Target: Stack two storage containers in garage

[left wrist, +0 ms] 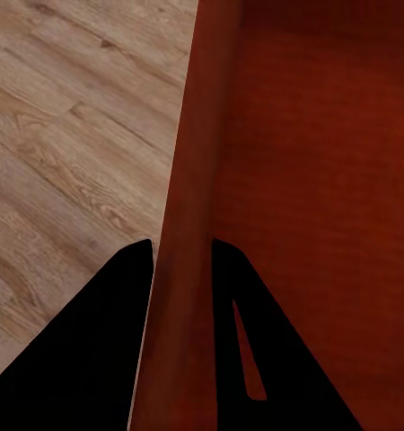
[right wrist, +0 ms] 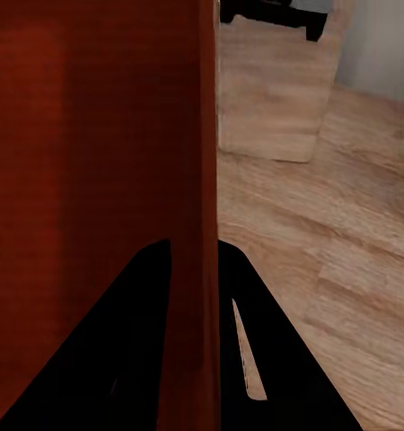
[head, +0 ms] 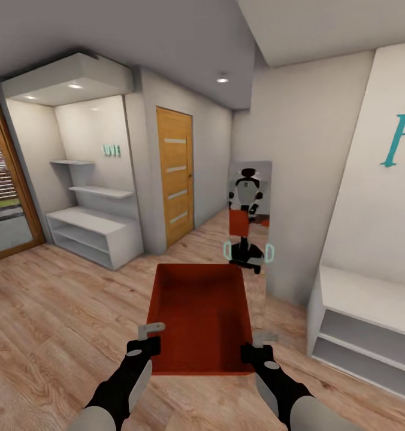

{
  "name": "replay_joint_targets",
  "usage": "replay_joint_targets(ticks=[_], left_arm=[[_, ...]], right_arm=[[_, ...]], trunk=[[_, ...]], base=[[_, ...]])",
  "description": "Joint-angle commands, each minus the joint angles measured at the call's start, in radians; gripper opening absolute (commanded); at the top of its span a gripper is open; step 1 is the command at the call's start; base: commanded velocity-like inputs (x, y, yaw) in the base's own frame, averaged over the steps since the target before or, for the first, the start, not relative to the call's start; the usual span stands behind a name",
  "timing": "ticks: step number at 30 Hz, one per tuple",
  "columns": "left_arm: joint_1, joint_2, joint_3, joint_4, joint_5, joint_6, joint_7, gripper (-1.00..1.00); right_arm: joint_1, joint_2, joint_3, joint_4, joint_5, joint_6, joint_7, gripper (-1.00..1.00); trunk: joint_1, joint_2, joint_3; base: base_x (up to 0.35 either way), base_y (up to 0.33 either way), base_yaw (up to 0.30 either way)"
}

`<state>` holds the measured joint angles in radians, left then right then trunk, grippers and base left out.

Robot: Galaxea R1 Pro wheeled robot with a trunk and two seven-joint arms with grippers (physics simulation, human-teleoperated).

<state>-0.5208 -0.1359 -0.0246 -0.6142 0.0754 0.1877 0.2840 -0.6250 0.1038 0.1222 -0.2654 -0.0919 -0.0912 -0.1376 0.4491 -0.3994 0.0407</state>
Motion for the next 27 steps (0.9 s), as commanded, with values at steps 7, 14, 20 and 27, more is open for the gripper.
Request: replay_joint_targets(ticks=[7, 14, 20, 27], left_arm=[[0.0, 0.016, 0.02, 0.001, 0.017, 0.006, 0.011, -1.0], [0.0, 0.016, 0.02, 0.001, 0.017, 0.006, 0.011, -1.0], [0.0, 0.016, 0.02, 0.001, 0.017, 0.006, 0.011, -1.0], [0.0, 0.016, 0.02, 0.001, 0.017, 0.006, 0.011, -1.0]], right_arm=[[-0.001, -0.011, -0.006, -0.003, -0.002, -0.019, -0.005, -1.0], [-0.001, -0.01, -0.006, -0.003, -0.002, -0.019, -0.005, -1.0], [-0.001, -0.011, -0.006, -0.003, -0.002, -0.019, -0.005, -1.0], [-0.001, -0.01, -0.006, -0.003, -0.002, -0.019, -0.005, -1.0]], trunk=[[0.001, -0.001, 0.0], [0.001, -0.001, 0.0], [0.001, -0.001, 0.0], [0.001, -0.001, 0.0]], base=[[0.322, 0.0, 0.267], [0.322, 0.0, 0.267], [0.322, 0.0, 0.267], [0.322, 0.0, 0.26]])
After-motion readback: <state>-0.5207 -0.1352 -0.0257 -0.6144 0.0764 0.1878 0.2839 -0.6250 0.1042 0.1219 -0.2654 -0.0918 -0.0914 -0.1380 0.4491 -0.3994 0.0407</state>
